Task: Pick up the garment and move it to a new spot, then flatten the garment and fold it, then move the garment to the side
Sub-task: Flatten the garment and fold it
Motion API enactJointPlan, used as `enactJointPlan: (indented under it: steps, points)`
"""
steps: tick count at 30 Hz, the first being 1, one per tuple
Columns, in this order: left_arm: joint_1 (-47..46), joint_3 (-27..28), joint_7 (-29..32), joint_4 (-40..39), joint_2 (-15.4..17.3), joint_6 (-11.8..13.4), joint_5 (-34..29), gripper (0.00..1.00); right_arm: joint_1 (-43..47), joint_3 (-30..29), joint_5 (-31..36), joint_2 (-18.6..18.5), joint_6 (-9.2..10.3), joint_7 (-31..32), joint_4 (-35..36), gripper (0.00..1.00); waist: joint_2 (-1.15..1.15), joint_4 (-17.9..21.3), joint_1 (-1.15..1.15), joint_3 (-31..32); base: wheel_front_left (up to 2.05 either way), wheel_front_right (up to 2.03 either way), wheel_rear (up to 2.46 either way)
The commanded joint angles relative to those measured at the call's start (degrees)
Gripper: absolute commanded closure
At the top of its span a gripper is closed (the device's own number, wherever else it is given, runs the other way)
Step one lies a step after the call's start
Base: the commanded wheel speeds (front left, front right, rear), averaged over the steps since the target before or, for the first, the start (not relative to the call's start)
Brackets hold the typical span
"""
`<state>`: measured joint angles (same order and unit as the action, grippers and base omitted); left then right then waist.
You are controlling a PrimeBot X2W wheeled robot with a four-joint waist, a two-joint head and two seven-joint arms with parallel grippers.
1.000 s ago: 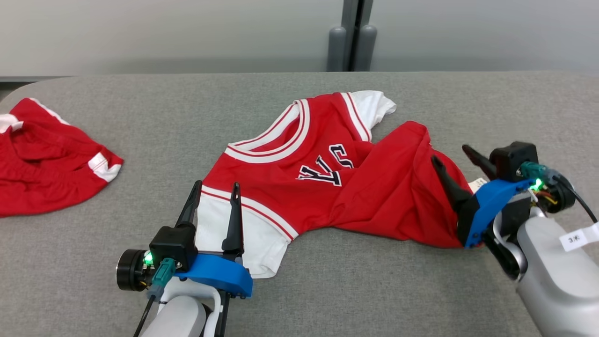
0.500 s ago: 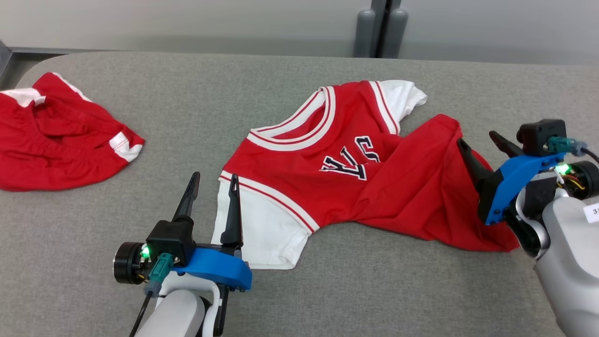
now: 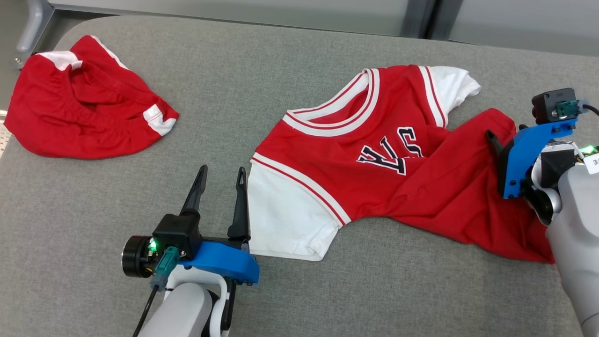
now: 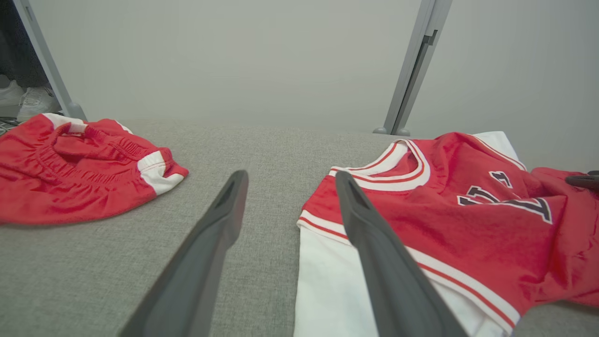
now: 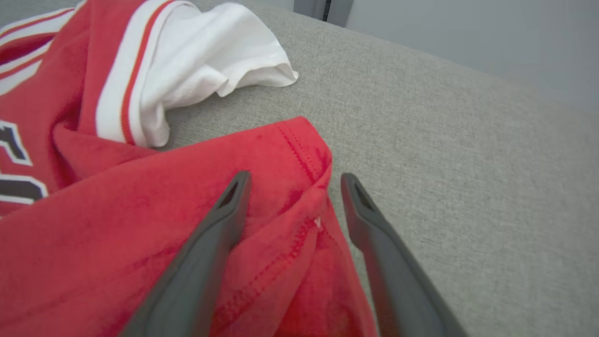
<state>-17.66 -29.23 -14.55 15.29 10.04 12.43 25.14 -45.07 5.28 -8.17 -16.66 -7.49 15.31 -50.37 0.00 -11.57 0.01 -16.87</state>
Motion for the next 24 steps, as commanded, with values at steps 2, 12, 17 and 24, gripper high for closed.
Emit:
enactJointPlan:
  steps: [2,12,17,24]
  points:
    - [-0.5,0.2,-0.3,0.3,-0.4,-0.2,-0.2,0.00,-1.4,-1.0,1.0,0.7,-0.01,0.8,-1.1,0.00,0.00,-0.2,-0.01,-0.1,0.00,0.00,0.00]
    - [-0.3,1.0,-0.6,1.0,-0.5,-0.5,-0.5,0.00,-1.8,-2.7,0.6,2.8,-0.01,0.7,-0.7,1.00,0.00,1.9,-0.01,0.5,0.00,0.00,0.00]
    - [0.1,1.3,-0.6,1.3,-0.1,-0.4,-0.8,0.00,-1.9,-1.5,-1.9,4.1,-0.01,-2.4,2.6,1.00,0.00,3.5,-0.01,1.5,0.00,0.00,0.00]
    - [1.4,1.5,-0.6,1.6,0.6,-0.2,-0.6,0.00,2.4,1.6,-10.3,5.1,-0.01,-5.5,12.5,1.00,0.00,5.6,-0.01,4.7,0.00,0.00,0.00]
